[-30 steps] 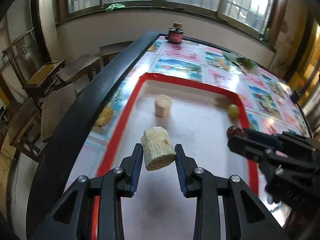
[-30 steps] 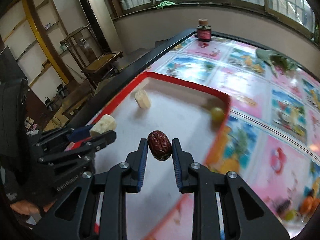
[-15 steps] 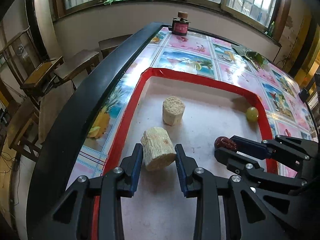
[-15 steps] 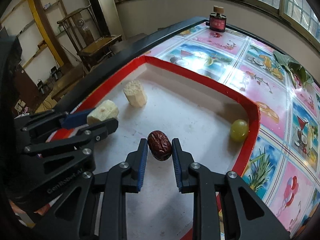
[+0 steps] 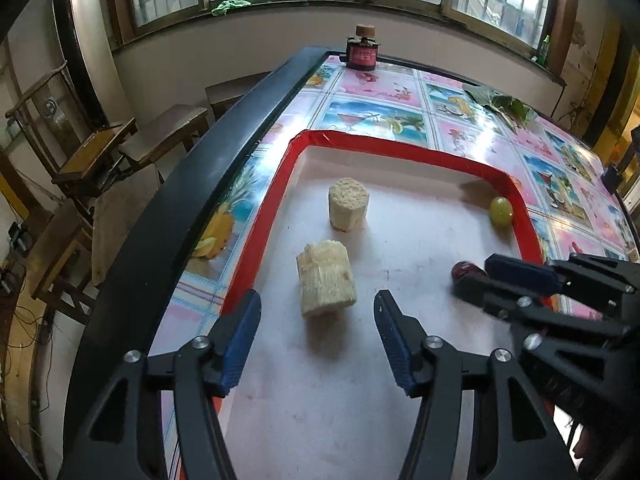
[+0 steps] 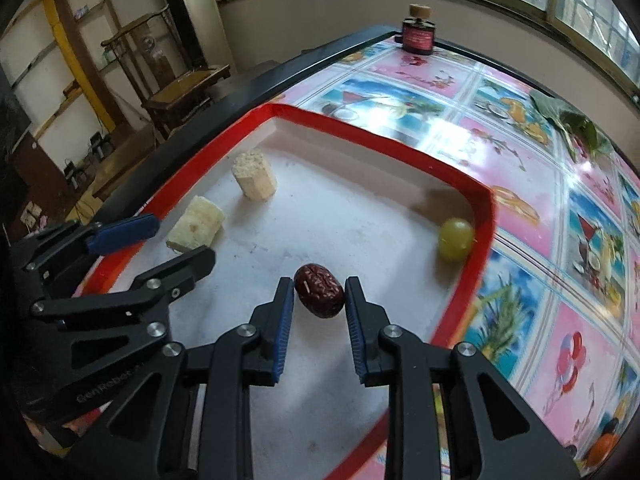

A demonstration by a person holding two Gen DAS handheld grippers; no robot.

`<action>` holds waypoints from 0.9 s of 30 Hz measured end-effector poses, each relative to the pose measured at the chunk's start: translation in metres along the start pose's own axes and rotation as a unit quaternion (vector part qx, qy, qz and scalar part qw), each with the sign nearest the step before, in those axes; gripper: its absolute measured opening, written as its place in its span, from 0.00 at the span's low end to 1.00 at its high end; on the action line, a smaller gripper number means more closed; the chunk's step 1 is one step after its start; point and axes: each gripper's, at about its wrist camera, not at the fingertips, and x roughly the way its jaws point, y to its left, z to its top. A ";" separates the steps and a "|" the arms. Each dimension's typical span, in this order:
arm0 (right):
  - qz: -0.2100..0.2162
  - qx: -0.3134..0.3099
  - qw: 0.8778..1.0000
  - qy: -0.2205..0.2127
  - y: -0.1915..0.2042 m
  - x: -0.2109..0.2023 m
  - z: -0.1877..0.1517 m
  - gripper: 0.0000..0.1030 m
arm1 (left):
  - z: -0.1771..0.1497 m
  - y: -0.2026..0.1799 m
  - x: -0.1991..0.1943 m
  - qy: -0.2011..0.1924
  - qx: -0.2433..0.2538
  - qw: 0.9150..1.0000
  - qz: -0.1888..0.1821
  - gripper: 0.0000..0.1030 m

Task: Organize fruits
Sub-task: 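Open both tools to release the date and cylinder inside the tray, then grasp a dark date with the left tool while the right tool grasps a white round slice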

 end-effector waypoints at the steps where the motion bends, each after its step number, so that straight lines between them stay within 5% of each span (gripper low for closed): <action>1: 0.002 0.005 1.000 -0.001 -0.002 -0.003 -0.001 0.27 | -0.001 0.000 -0.002 0.000 -0.001 1.000 0.001 0.60; 13: 0.010 0.018 1.000 -0.016 -0.004 -0.059 -0.037 0.28 | -0.023 -0.016 -0.040 -0.020 0.000 1.000 -0.020 0.67; 17: 0.010 0.014 1.000 -0.021 -0.006 -0.087 -0.066 0.35 | -0.030 -0.030 -0.058 -0.035 0.008 0.999 -0.035 0.67; 27: -0.018 0.065 0.998 -0.020 -0.057 -0.137 -0.149 0.37 | -0.048 -0.092 -0.088 -0.050 0.047 0.994 -0.082 0.69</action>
